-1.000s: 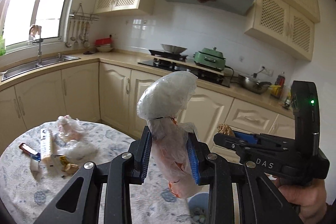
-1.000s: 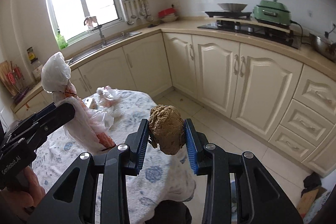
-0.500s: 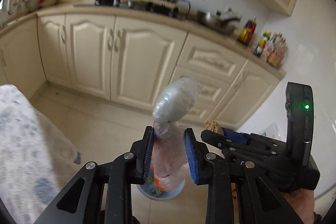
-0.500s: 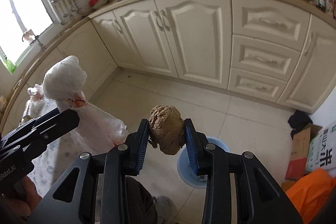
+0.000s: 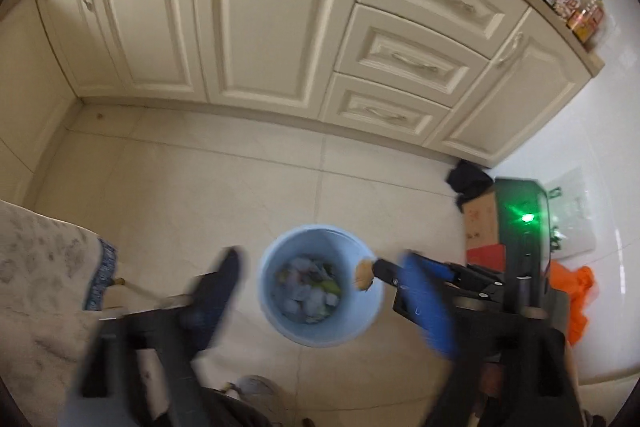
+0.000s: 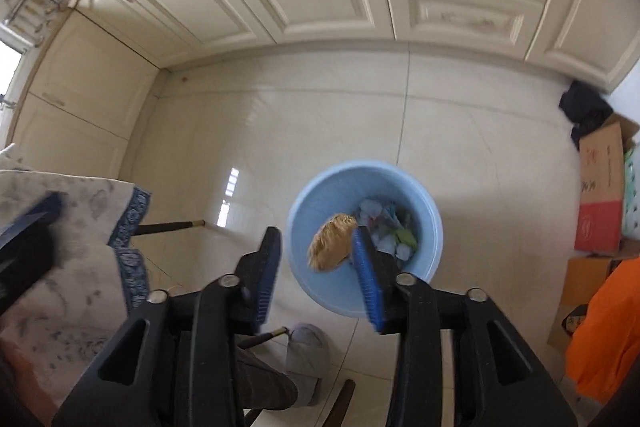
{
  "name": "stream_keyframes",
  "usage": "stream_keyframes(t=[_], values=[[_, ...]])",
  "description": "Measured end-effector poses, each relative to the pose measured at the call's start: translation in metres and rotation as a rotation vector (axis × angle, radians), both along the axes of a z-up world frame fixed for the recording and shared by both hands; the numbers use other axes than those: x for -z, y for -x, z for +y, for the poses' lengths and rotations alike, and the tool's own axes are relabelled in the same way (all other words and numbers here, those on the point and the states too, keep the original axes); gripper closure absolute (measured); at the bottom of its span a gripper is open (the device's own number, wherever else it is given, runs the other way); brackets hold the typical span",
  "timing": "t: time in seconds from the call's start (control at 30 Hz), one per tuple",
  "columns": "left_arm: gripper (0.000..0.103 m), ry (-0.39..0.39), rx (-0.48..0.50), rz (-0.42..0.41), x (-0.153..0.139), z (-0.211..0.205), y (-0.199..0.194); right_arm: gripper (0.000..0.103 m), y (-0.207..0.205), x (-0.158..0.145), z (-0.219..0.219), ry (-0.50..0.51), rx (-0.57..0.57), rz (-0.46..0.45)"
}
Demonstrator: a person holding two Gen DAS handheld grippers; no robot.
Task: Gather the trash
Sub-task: 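Open the right tool over the bin while the left tool releases the bag, then return both tools to the table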
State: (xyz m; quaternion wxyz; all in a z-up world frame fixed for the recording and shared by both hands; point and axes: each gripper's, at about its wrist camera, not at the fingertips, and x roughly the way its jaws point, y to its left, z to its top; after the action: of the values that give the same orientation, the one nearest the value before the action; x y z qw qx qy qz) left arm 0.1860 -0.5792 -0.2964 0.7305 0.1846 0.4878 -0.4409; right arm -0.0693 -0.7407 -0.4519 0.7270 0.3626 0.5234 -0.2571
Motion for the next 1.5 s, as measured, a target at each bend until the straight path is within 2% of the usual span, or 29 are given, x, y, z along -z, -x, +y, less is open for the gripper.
stream_keyframes(t=[0.03, 0.1, 0.17, 0.37, 0.5, 0.63, 0.8, 0.93, 1.0, 1.17, 1.33, 1.5], values=[[0.001, -0.003, -0.014, -0.046, -0.002, 0.001, 0.005, 0.019, 0.003, 0.009, -0.003, -0.011, 0.021, 0.015], [0.001, -0.049, -0.019, -0.087, -0.003, 0.000, 0.012, 0.005, 0.007, 0.016, -0.004, -0.015, 0.049, 0.007], [0.001, -0.054, -0.028, -0.082, -0.004, 0.000, 0.017, 0.000, 0.012, 0.018, -0.004, -0.010, 0.074, 0.012], [0.001, -0.027, -0.037, -0.093, -0.026, 0.010, 0.041, 0.000, 0.019, 0.008, 0.004, -0.003, 0.103, 0.009], [0.001, 0.025, -0.048, -0.116, -0.054, 0.028, 0.070, 0.000, 0.019, -0.015, 0.016, 0.024, 0.102, -0.019], [0.001, 0.101, -0.061, -0.147, -0.090, 0.062, 0.092, 0.000, 0.014, -0.053, 0.031, 0.069, 0.083, -0.065], [0.001, 0.210, -0.092, -0.202, -0.143, 0.135, 0.114, 0.000, -0.006, -0.115, 0.059, 0.147, 0.034, -0.142], [0.001, 0.273, -0.155, -0.239, -0.170, 0.192, 0.113, 0.000, -0.032, -0.171, 0.097, 0.248, -0.047, -0.206], [0.001, 0.296, -0.198, -0.260, -0.184, 0.248, 0.089, 0.000, -0.047, -0.194, 0.117, 0.282, -0.085, -0.236], [0.001, 0.346, -0.328, -0.313, -0.213, 0.370, 0.102, 0.000, -0.086, -0.249, 0.179, 0.341, -0.215, -0.339], [0.001, 0.380, -0.476, -0.360, -0.230, 0.435, 0.127, 0.000, -0.127, -0.293, 0.253, 0.398, -0.369, -0.427], [0.001, 0.387, -0.622, -0.416, -0.239, 0.475, 0.151, 0.000, -0.158, -0.327, 0.325, 0.443, -0.508, -0.507]])
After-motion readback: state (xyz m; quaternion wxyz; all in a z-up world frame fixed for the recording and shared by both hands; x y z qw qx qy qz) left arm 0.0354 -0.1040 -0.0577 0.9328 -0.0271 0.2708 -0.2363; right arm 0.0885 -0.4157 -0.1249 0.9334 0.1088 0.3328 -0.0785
